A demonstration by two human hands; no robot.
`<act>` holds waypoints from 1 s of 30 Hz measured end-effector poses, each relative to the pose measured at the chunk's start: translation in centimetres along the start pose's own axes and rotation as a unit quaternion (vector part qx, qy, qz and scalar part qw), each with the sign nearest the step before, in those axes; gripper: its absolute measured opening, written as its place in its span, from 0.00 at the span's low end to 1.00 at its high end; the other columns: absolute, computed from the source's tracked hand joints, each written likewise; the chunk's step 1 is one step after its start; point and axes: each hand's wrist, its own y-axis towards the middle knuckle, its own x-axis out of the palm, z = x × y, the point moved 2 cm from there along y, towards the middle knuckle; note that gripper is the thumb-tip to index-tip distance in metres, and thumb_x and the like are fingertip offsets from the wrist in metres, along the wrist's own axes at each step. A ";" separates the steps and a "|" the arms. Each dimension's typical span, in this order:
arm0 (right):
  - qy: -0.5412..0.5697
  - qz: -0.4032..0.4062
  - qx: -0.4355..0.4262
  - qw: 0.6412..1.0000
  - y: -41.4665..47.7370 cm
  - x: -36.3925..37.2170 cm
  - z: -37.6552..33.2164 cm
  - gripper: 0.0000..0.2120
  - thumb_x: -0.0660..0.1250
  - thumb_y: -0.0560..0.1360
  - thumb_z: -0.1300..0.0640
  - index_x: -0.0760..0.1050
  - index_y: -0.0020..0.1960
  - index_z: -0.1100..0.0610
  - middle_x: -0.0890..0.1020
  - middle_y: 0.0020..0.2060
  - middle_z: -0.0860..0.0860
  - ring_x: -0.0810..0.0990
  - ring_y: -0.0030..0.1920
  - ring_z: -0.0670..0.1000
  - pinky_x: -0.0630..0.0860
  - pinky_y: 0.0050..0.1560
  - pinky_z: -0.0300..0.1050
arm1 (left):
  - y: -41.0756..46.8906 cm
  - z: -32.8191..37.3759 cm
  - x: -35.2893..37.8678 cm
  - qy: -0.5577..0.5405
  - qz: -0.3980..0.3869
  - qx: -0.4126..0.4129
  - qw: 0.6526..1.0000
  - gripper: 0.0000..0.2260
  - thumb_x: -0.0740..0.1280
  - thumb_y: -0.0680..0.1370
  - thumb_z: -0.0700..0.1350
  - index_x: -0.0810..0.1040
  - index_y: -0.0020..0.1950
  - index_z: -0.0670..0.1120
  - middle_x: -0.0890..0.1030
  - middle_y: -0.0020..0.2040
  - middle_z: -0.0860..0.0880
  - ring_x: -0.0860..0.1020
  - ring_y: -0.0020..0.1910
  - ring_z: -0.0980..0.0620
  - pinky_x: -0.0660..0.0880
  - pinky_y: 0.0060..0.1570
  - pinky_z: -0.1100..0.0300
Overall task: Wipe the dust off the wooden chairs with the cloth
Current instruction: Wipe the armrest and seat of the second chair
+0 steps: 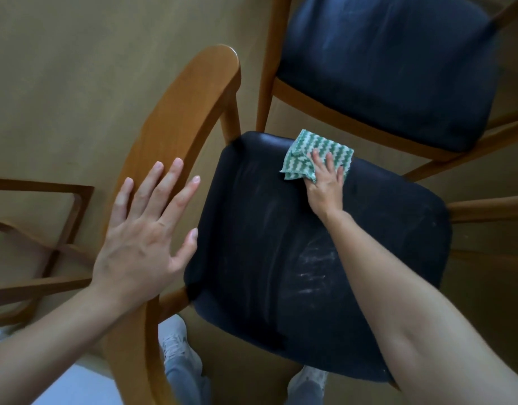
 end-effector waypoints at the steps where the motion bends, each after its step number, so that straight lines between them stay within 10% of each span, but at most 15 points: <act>1: 0.001 -0.015 -0.017 1.000 -0.6 0.8 0.0 0.24 0.56 0.81 0.59 0.56 0.76 0.51 0.55 0.76 0.46 0.44 0.77 0.49 0.35 0.74 0.48 | 0.0 0.0 0.0 0.000 0.001 0.001 1.000 0.28 0.53 0.76 0.56 0.60 0.75 0.48 0.57 0.76 0.45 0.53 0.76 0.46 0.49 0.72 0.45; 16: -0.067 -0.290 -0.238 0.925 -24.4 7.9 0.6 0.30 0.64 0.76 0.57 0.58 0.75 0.47 0.51 0.72 0.37 0.39 0.74 0.42 0.25 0.69 0.43 | -0.1 -0.1 0.0 0.004 0.001 0.001 1.000 0.29 0.53 0.76 0.56 0.58 0.76 0.48 0.56 0.77 0.45 0.52 0.76 0.46 0.49 0.72 0.44; 23: -0.228 -0.427 -0.277 0.830 -30.0 6.9 3.8 0.22 0.54 0.66 0.49 0.81 0.53 0.43 0.82 0.53 0.38 0.77 0.59 0.41 0.53 0.69 0.47 | -0.3 0.0 -0.2 -0.004 -0.010 -0.006 1.000 0.29 0.53 0.76 0.56 0.56 0.76 0.49 0.54 0.77 0.46 0.51 0.76 0.46 0.47 0.73 0.45; 27: -0.186 -0.403 -0.216 0.869 -30.5 5.5 3.5 0.25 0.47 0.75 0.52 0.73 0.66 0.53 0.80 0.59 0.49 0.73 0.63 0.48 0.48 0.70 0.40 | -0.2 0.0 -0.2 -0.006 -0.012 -0.005 1.000 0.30 0.52 0.76 0.57 0.56 0.76 0.49 0.54 0.77 0.46 0.51 0.76 0.46 0.47 0.73 0.45; 30: -0.007 -0.369 -0.038 0.929 -27.8 3.7 2.9 0.14 0.58 0.80 0.55 0.74 0.62 0.56 0.81 0.54 0.52 0.76 0.57 0.50 0.66 0.63 0.43 | -0.2 0.0 -0.3 -0.005 -0.015 -0.007 1.000 0.30 0.52 0.76 0.57 0.56 0.76 0.49 0.54 0.77 0.46 0.51 0.76 0.46 0.47 0.72 0.45</act>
